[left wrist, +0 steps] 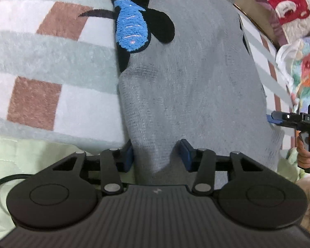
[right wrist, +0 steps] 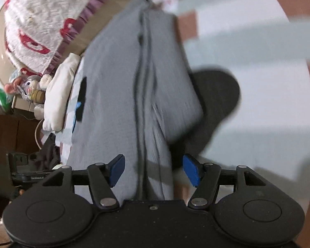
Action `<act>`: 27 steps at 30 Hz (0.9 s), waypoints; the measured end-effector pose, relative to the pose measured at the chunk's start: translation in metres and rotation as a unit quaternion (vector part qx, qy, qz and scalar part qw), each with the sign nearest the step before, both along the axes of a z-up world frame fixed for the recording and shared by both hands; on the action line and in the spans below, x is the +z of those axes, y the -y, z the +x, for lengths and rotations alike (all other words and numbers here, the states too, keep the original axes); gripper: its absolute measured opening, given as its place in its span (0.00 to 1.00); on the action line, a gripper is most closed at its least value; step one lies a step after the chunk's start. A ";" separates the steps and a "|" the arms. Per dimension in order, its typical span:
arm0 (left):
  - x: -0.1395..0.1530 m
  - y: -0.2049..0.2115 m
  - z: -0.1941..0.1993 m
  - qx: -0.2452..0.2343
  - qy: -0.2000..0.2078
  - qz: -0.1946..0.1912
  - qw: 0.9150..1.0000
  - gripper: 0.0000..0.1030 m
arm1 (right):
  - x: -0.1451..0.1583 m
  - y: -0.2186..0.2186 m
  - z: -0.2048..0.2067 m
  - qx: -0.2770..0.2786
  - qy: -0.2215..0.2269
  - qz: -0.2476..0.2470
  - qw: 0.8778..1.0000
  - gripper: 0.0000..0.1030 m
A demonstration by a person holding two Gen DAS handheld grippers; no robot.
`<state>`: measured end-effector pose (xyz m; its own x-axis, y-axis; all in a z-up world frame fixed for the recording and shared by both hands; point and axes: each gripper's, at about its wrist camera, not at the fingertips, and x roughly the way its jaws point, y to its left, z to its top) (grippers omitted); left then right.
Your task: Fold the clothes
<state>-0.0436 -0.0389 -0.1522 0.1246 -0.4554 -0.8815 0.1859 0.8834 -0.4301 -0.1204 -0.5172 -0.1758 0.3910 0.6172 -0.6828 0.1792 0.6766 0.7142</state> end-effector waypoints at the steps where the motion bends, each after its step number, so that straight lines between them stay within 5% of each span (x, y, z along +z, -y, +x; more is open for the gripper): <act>1: 0.002 0.000 0.001 0.001 -0.001 0.010 1.000 0.44 | -0.005 0.000 -0.006 -0.004 -0.013 0.014 1.000 0.66; 7: 0.012 -0.003 0.007 0.009 -0.009 0.057 0.998 0.44 | -0.025 0.000 -0.024 -0.014 -0.058 0.103 0.993 0.66; 9: 0.010 -0.007 0.006 0.015 -0.027 0.020 0.999 0.44 | -0.030 0.000 -0.028 -0.017 -0.067 0.121 0.990 0.68; 12: 0.001 -0.018 0.001 0.037 -0.068 -0.059 0.995 0.58 | -0.031 -0.004 -0.029 -0.005 -0.075 0.128 0.989 0.71; 16: -0.003 -0.033 -0.007 0.074 -0.074 -0.094 0.990 0.60 | -0.036 -0.004 -0.034 -0.001 -0.093 0.153 0.984 0.72; 19: -0.001 -0.029 -0.013 0.058 -0.060 -0.093 0.992 0.60 | -0.038 -0.007 -0.036 -0.008 -0.097 0.164 0.982 0.73; 22: -0.008 -0.029 -0.009 0.066 -0.053 -0.111 0.990 0.78 | -0.036 -0.017 -0.035 -0.012 -0.082 0.165 0.983 0.81; 24: -0.016 -0.029 -0.001 0.092 -0.053 -0.131 0.986 0.79 | -0.033 -0.029 -0.032 -0.013 -0.051 0.158 0.986 0.80; 25: -0.018 -0.028 0.002 0.104 -0.051 -0.136 0.984 0.77 | -0.030 -0.035 -0.030 -0.013 -0.034 0.154 0.987 0.68; 26: -0.019 -0.026 0.004 0.109 -0.047 -0.138 0.983 0.63 | -0.022 -0.039 -0.032 -0.006 -0.003 0.142 0.990 0.45; 27: -0.012 -0.019 0.002 0.082 -0.025 -0.124 0.989 0.48 | -0.013 -0.043 -0.033 0.000 0.029 0.130 0.991 0.35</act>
<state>-0.0419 -0.0195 -0.1645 0.1734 -0.6357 -0.7522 0.0216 0.7660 -0.6424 -0.1533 -0.4742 -0.1888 0.4244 0.7699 -0.4766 0.1323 0.4680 0.8738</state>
